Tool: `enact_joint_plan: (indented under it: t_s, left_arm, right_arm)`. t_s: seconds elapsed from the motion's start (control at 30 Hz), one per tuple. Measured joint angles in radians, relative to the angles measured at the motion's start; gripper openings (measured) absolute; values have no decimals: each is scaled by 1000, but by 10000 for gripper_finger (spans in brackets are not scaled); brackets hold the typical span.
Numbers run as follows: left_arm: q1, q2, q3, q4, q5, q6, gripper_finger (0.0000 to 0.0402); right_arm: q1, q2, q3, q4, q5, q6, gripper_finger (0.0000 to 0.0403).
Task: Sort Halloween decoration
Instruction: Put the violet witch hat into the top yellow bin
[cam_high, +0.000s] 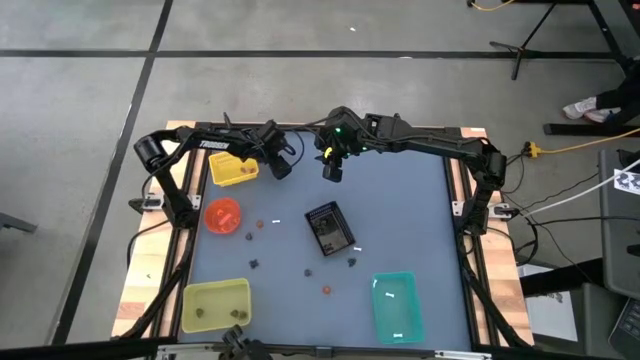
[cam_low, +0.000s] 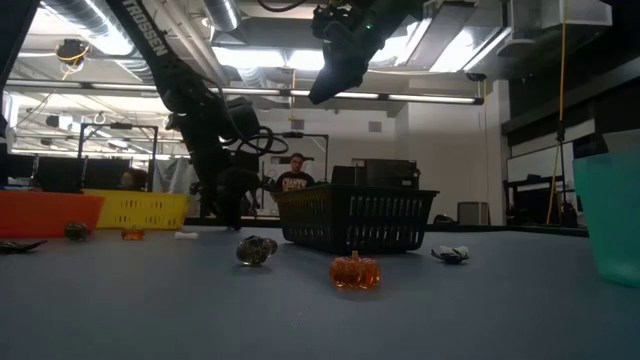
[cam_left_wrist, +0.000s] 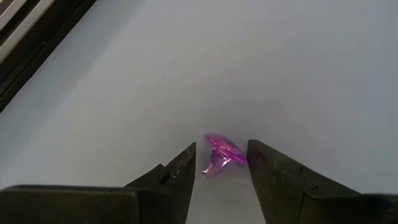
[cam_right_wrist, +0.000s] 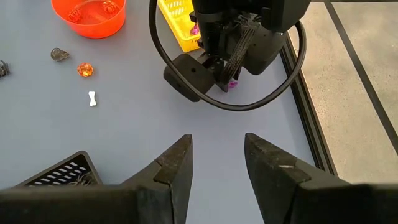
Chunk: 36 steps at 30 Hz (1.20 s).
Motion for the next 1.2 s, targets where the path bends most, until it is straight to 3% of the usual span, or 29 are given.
enact_joint_plan:
  t_s: [0.63, 1.2]
  left_arm:
    - [0, 3, -3, 27, 1, -1, 78]
    - [0, 3, -3, 27, -3, -1, 68]
  right_arm:
    - [0, 0, 0, 0, 0, 0, 144]
    - [0, 0, 0, 0, 0, 0, 144]
